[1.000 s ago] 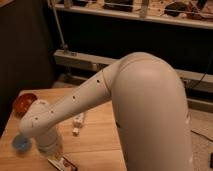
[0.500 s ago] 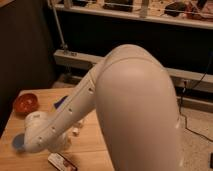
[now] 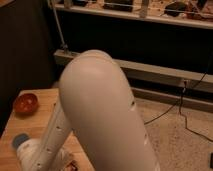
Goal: Push the eraser across the table
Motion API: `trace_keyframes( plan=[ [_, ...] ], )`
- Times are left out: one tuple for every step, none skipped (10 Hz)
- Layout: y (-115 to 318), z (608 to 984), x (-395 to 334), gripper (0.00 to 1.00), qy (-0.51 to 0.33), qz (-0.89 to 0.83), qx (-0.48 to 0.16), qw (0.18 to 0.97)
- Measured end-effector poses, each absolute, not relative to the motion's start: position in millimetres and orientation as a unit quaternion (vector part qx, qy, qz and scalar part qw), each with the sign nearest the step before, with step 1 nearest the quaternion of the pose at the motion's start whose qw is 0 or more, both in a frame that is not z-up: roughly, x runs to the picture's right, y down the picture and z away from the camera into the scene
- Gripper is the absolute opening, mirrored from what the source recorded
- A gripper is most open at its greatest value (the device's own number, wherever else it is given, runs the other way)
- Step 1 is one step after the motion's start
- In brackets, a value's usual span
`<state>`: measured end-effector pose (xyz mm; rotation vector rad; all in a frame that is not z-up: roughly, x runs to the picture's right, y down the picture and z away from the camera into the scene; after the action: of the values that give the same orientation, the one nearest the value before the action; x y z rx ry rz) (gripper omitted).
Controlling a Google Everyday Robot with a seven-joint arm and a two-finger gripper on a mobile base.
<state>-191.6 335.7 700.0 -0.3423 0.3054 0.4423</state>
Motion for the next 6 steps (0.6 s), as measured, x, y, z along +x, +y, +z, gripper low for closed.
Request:
trace_keyframes(
  plan=[
    [334.0,702.7,-194.9,0.00,0.153,0.220,-0.154,0.951],
    [331.0,705.0,-200.1,0.00,0.151,0.221,-0.143,0.953],
    [330.8,706.0,-205.8,0.00,0.148,0.222,-0.141,0.953],
    [336.3,706.1,-212.6,0.00,0.146,0.220,-0.149,0.953],
    [340.6,706.8,-215.3,0.00,0.147,0.219,-0.155,0.952],
    [344.2,707.8,-217.3,0.00,0.146,0.220,-0.163,0.951]
  ],
)
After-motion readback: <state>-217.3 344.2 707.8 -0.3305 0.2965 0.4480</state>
